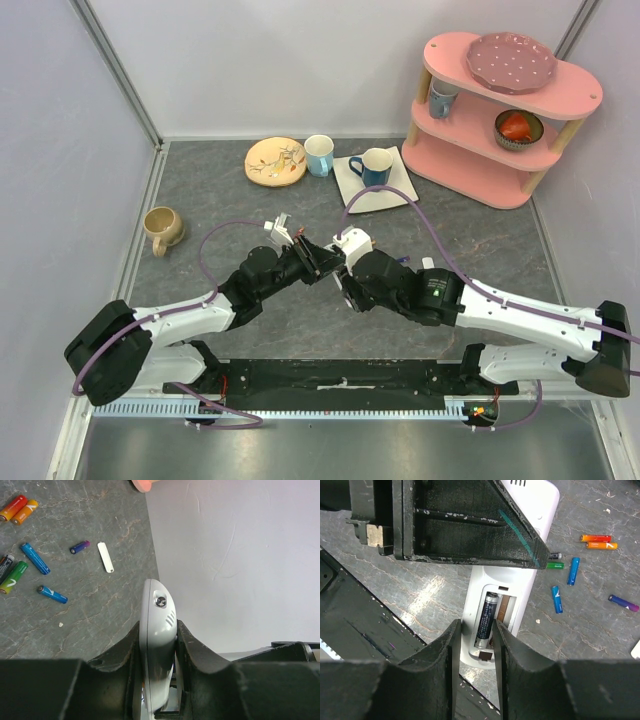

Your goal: Load the batteries into the remote control

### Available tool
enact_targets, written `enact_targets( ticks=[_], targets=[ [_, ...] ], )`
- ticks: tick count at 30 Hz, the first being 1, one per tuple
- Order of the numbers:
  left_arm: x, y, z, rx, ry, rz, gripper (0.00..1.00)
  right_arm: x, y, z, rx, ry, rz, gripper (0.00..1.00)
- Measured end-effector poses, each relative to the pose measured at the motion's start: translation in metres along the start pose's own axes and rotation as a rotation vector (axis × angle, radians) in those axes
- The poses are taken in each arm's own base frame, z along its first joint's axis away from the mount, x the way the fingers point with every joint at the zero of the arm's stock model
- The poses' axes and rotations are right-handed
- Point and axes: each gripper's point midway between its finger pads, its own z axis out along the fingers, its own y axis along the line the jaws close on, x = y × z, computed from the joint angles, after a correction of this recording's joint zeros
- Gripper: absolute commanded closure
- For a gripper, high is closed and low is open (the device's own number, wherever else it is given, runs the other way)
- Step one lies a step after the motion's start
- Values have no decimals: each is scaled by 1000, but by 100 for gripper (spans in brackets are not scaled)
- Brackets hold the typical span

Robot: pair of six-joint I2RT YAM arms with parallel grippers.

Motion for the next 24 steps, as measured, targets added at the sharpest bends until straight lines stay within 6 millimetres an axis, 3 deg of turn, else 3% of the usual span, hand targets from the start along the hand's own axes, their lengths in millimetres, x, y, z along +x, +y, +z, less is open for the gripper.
enact_targets(
  ticks=[8,16,24],
  targets=[
    [0,3,0,-10,0,-1,98,1,0,1,7,3,7,65],
    [0,2,-1,-7,-3,-1,98,1,4,1,-1,0,15,38],
    [-4,-2,0,8,-24,-3,98,-6,8,-5,-12,-20,37,28]
  ],
)
